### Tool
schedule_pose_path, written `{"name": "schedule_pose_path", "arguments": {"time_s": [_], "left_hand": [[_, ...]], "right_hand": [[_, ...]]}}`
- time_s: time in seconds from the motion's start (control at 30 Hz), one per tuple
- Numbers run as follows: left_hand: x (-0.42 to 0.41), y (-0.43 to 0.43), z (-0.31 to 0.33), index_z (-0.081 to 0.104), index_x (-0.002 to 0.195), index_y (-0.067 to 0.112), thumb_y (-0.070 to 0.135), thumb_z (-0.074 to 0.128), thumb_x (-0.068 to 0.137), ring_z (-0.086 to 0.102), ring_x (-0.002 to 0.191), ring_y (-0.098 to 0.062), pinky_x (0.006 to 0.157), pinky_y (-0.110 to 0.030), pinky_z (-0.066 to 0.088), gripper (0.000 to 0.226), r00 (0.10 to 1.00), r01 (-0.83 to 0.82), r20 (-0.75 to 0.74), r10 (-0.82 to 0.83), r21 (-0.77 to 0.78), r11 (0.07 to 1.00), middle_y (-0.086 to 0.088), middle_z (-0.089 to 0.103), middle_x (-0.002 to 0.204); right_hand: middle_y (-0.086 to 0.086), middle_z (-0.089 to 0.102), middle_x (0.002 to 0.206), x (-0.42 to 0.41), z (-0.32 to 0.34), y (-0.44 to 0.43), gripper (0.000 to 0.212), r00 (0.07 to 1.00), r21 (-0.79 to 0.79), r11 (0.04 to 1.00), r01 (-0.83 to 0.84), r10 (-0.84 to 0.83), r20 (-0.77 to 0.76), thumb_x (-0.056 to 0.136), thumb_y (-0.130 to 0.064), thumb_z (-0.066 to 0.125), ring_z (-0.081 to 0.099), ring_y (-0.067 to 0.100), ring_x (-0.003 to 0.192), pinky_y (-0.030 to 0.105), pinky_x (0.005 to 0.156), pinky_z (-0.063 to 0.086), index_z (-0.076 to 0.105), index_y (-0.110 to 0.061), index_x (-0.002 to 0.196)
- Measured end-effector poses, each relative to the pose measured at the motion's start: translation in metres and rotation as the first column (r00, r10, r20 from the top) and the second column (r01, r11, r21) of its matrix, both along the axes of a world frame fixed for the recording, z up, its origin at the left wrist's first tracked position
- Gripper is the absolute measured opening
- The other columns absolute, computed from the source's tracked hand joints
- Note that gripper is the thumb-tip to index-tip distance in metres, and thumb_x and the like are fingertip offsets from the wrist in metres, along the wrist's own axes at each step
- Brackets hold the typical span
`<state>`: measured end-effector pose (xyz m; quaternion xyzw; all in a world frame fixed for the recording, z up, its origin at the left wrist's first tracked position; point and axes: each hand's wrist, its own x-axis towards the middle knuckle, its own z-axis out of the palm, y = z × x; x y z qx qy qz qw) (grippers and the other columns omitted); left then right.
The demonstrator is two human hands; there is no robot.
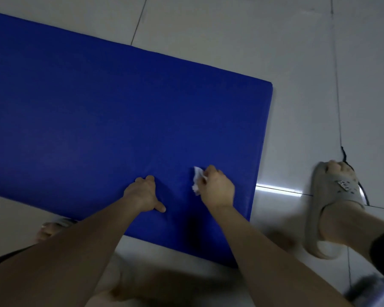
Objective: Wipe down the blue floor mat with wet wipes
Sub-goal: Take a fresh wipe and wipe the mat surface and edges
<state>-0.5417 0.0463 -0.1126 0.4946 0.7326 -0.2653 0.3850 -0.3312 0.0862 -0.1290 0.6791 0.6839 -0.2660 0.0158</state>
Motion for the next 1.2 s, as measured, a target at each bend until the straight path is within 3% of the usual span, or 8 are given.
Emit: {"name": "schedule_pose_path", "arguments": {"time_s": [0.27,0.4,0.47,0.57,0.67,0.83,1.03,1.2], "left_hand": [[0.008,0.002,0.016,0.037,0.142,0.019,0.065,0.087,0.062,0.058,0.109,-0.021,0.084,-0.036,0.056,0.105,0.999,0.01,-0.032,-0.01,-0.002,1.0,-0.003,0.052,0.129],[0.022,0.01,0.03,0.056,0.108,0.024,0.067,0.081,0.069,0.062,0.086,-0.012,0.069,-0.027,0.052,0.064,0.943,0.288,-0.173,-0.285,-0.005,0.958,0.008,0.062,0.095],[0.024,0.016,0.031,0.058,0.11,0.022,0.06,0.08,0.075,0.062,0.091,-0.014,0.073,-0.028,0.053,0.055,0.921,0.366,-0.171,-0.351,0.065,0.928,0.006,0.061,0.1],[0.015,0.028,0.03,0.044,0.138,0.018,0.06,0.079,0.076,0.049,0.122,-0.024,0.094,-0.037,0.048,0.083,0.895,0.427,-0.241,-0.374,0.226,0.876,-0.006,0.048,0.132],[0.003,0.042,0.028,0.011,0.159,0.017,0.073,0.081,0.064,0.022,0.146,-0.037,0.115,-0.055,0.032,0.131,0.875,0.437,-0.315,-0.368,0.186,0.88,-0.017,0.013,0.159],[0.001,0.051,0.012,-0.025,0.157,0.018,0.061,0.092,0.058,-0.003,0.152,-0.049,0.12,-0.058,0.027,0.159,0.934,0.309,-0.226,-0.278,0.117,0.944,-0.027,-0.019,0.163],[0.009,0.053,0.012,-0.023,0.158,0.017,0.048,0.096,0.059,-0.004,0.152,-0.05,0.115,-0.05,0.04,0.159,0.946,0.285,-0.2,-0.257,0.131,0.949,-0.029,-0.018,0.163],[0.008,0.052,0.016,-0.023,0.158,0.017,0.048,0.097,0.057,-0.005,0.153,-0.049,0.115,-0.05,0.04,0.159,0.955,0.268,-0.173,-0.241,0.157,0.95,-0.028,-0.019,0.163]], "right_hand": [[0.006,0.066,0.093,0.114,0.002,-0.014,0.032,0.94,0.062,0.95,0.307,-0.313,0.134,0.102,-0.042,0.044,0.059,0.025,0.073,0.034,0.063,0.047,0.057,-0.013,0.098],[0.003,0.062,0.078,0.087,0.005,-0.006,0.029,0.897,0.083,0.894,0.44,-0.434,-0.077,0.104,-0.038,0.046,0.062,0.031,0.074,0.034,0.062,0.041,0.049,-0.011,0.095],[-0.006,0.05,0.07,0.06,0.007,0.007,0.031,0.874,0.064,0.877,0.475,-0.463,-0.146,0.106,-0.039,0.044,0.054,0.025,0.069,0.032,0.062,0.034,0.044,-0.012,0.092],[0.002,0.06,0.086,0.014,0.002,0.024,0.03,0.935,0.065,0.938,0.339,-0.329,-0.131,0.106,-0.039,0.045,0.053,0.02,0.071,0.032,0.059,0.036,0.05,-0.01,0.099],[0.008,0.06,0.102,-0.031,-0.002,0.026,0.034,0.977,0.07,0.991,0.115,-0.1,-0.188,0.105,-0.041,0.045,0.06,0.026,0.078,0.035,0.061,0.043,0.057,-0.01,0.107],[0.005,0.056,0.111,-0.027,-0.004,0.023,0.026,0.983,0.073,0.992,-0.105,0.114,-0.141,0.096,-0.031,0.063,0.059,0.021,0.083,0.034,0.065,0.052,0.058,-0.012,0.114],[0.008,0.059,0.098,0.08,-0.012,0.017,0.021,0.972,0.214,0.948,0.234,-0.222,-0.079,0.1,-0.033,0.054,0.062,0.034,0.08,0.033,0.059,0.038,0.054,-0.012,0.095],[0.004,0.067,0.093,0.105,-0.016,0.02,0.019,0.851,0.162,0.836,0.524,-0.512,-0.112,0.1,-0.036,0.052,0.066,0.03,0.078,0.039,0.069,0.052,0.048,-0.018,0.095]]}}
